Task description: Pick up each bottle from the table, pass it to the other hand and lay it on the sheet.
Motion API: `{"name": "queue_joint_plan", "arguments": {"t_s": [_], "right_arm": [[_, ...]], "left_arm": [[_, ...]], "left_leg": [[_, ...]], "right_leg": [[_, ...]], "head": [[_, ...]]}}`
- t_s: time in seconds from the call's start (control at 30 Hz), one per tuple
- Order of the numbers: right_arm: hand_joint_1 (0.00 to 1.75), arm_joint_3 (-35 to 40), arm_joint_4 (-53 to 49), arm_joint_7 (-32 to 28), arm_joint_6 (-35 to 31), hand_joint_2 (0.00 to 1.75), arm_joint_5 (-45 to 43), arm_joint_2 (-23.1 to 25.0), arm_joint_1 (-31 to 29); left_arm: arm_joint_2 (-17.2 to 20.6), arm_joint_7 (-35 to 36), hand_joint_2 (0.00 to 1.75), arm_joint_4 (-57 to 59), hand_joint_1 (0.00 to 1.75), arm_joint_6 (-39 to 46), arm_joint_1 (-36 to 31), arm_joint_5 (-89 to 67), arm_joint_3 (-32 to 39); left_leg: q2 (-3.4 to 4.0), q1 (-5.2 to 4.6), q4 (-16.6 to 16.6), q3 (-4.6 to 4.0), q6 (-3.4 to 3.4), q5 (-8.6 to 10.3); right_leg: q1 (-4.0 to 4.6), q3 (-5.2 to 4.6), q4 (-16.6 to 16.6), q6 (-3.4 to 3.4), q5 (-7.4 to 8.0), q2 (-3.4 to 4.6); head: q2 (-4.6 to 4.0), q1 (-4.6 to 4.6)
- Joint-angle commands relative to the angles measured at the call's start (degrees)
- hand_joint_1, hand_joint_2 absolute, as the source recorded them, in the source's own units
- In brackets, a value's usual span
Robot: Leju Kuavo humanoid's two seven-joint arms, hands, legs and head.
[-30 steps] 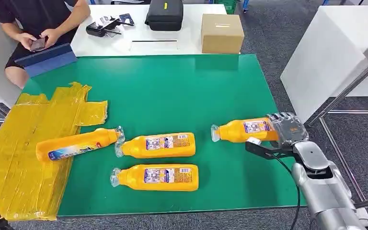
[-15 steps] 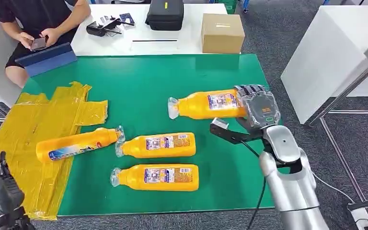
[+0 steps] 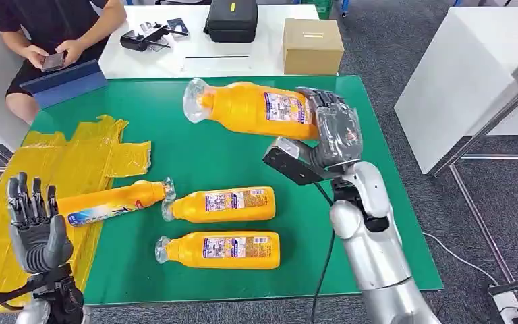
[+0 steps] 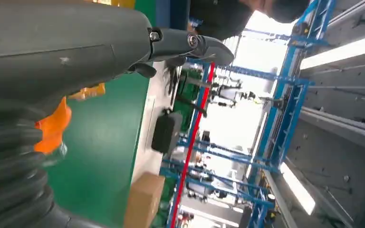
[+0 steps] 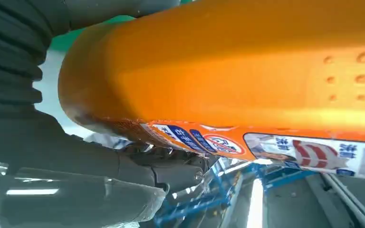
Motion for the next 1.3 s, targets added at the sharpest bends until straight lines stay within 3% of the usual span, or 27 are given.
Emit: {"name": "queue_joint_plan", "arguments": {"t_s": [0.03, 0.17, 0.33, 0.47, 0.77, 0.93, 1.23, 1.3], "right_arm": [[1.71, 4.88, 14.28, -1.09, -3.95, 1.75, -2.81, 3.97, -7.39], [1.71, 5.43, 14.08, -1.21, -3.66, 1.75, -4.02, 3.85, -7.31], [1.73, 11.78, 26.56, -4.73, -3.03, 1.75, -12.20, 10.35, -11.08], [1.71, 18.97, 32.15, -4.56, -3.05, 1.75, -15.73, 13.57, -10.68], [1.71, 33.16, 32.16, 0.41, -3.62, 1.75, -25.37, 13.57, -12.79], [1.59, 33.38, 33.19, 1.66, -4.20, 1.75, -26.09, 13.57, -13.36], [1.66, 30.32, 33.26, 1.98, -3.62, 1.75, -23.49, 13.57, -12.64], [1.61, 29.10, 33.05, 1.98, -3.24, 1.75, -21.94, 13.57, -12.09]], "left_arm": [[0.02, -0.06, 1.75, 5.71, 0.00, 0.25, -2.63, 0.46, -2.88], [-0.11, -0.07, 1.75, 5.60, 0.00, 0.21, -2.61, 0.61, -2.69], [-0.55, 0.27, 1.75, 2.89, 0.00, 1.71, -1.82, 1.23, -1.71], [-0.31, 0.65, 1.75, 1.86, 0.00, 2.89, -1.40, 0.63, -2.23], [-0.80, 0.53, 1.75, 3.63, 0.00, 4.50, -3.78, 0.34, -4.16], [-1.26, 2.01, 1.75, 3.62, 0.00, 3.97, -4.59, 0.46, -5.55], [-2.19, 3.69, 1.75, 3.80, 0.00, 2.05, -5.53, 1.28, -9.02], [-2.19, 4.04, 1.75, 3.29, 0.00, 1.75, -5.44, 1.52, -10.69]], "left_leg": [[0.17, 0.02, -0.01, 0.14, -0.20, -0.03], [0.16, 0.05, 0.03, 0.18, -0.26, -0.08], [0.51, 0.05, 0.06, 0.09, -0.28, -0.12], [0.55, 0.07, 0.00, 0.07, -0.27, -0.11], [0.12, 0.15, 0.02, -0.15, -0.22, -0.01], [0.05, 0.18, 0.05, -0.07, -0.29, -0.02], [-0.11, 0.15, 0.03, -0.15, -0.26, 0.04], [-0.13, 0.16, 0.03, -0.14, -0.27, 0.03]], "right_leg": [[0.01, 0.08, 0.02, -0.10, 0.00, 0.13], [0.04, 0.13, 0.02, -0.12, -0.03, 0.13], [0.04, -0.04, 0.10, -0.14, 0.02, 0.49], [0.06, -0.04, 0.07, -0.15, 0.00, 0.45], [0.12, -0.24, 0.11, -0.10, -0.03, 0.11], [0.14, -0.10, 0.10, -0.13, -0.08, 0.02], [0.12, -0.15, 0.09, -0.11, -0.06, -0.11], [0.13, -0.14, 0.07, -0.11, -0.06, -0.11]], "head": [[0.00, 0.02], [0.00, 0.00], [0.00, 0.02], [0.00, 0.02], [0.00, 0.00], [0.00, 0.02], [0.00, 0.04], [0.00, 0.02]]}}
